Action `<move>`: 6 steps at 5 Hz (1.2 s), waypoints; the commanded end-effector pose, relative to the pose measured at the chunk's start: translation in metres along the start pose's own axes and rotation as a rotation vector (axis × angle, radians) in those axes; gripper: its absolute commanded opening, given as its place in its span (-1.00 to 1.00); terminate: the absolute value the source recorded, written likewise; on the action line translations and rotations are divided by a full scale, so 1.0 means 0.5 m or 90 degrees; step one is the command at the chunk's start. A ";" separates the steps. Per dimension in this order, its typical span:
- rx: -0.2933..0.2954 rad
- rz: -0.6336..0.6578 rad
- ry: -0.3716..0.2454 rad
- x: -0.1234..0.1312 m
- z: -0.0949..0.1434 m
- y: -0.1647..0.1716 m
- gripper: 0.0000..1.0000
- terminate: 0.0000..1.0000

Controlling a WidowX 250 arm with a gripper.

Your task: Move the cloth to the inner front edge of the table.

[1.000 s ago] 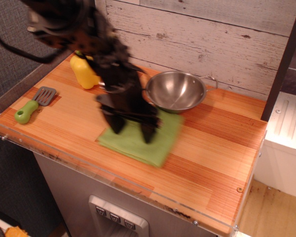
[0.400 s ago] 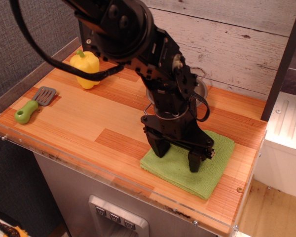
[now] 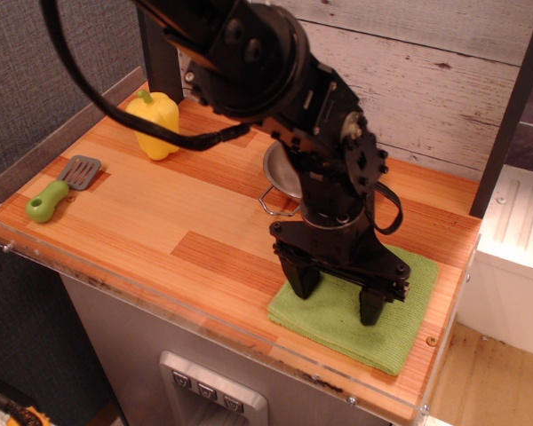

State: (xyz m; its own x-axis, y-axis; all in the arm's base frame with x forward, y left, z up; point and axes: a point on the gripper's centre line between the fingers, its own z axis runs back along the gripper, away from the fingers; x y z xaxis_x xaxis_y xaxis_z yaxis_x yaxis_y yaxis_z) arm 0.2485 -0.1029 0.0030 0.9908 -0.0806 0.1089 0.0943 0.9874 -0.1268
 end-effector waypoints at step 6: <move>0.097 -0.021 -0.043 -0.041 0.297 0.236 1.00 -1.00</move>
State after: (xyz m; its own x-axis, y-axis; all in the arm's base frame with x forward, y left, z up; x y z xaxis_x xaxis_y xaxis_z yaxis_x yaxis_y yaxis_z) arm 0.2218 0.0383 0.1182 0.9851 -0.0996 0.1400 0.0981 0.9950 0.0174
